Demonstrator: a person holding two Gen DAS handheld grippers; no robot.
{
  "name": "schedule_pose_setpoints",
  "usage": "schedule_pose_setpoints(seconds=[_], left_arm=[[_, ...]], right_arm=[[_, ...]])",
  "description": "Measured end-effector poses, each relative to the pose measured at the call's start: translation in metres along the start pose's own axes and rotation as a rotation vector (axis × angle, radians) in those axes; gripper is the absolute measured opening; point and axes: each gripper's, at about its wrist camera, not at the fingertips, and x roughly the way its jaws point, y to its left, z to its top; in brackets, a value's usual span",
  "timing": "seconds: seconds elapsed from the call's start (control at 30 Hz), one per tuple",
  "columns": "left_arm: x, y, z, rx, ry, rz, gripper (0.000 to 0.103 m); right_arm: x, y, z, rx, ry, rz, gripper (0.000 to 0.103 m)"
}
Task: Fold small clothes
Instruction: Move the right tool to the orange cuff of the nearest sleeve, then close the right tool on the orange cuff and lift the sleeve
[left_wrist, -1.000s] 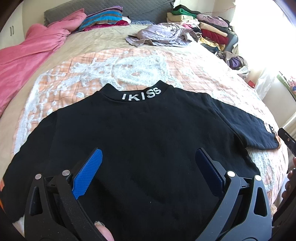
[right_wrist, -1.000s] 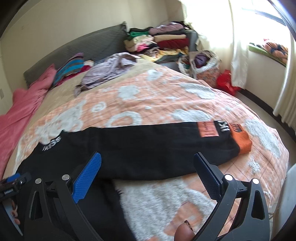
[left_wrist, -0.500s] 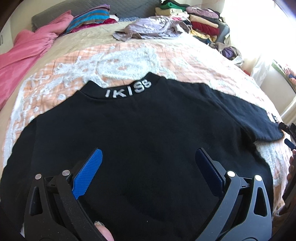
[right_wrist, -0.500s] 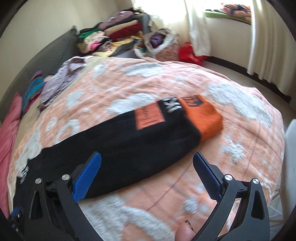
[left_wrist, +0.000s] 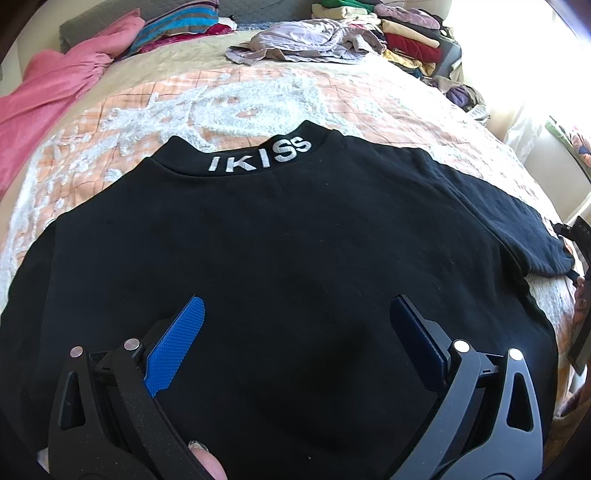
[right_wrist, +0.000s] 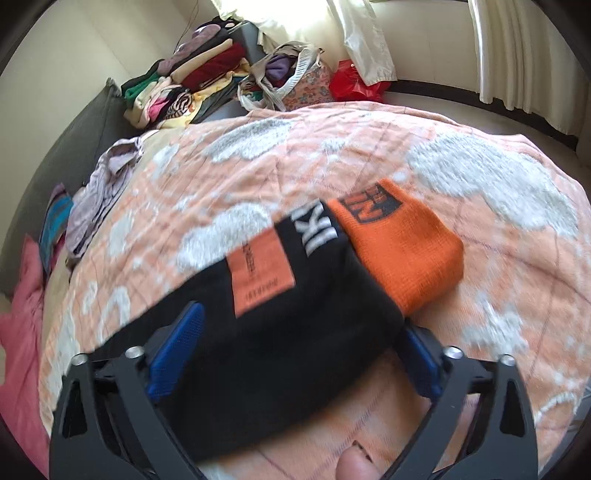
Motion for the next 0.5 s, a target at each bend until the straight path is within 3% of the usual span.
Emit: schedule_pose_setpoints(seconds=[0.1,0.2,0.5], left_arm=[[-0.001,0.004,0.002,-0.007,-0.002,0.003,0.095],[-0.003,0.009,0.004,-0.028,0.001,-0.004,0.095],[-0.023,0.026,0.011,-0.083,-0.017,-0.015,0.095]], right_arm=[[0.005,0.0,0.012,0.034,-0.009,0.004,0.044],[0.004,0.004,0.016,0.033,-0.032,0.087,0.026],[-0.033,0.052,0.006,-0.131,-0.097,0.346,0.02]])
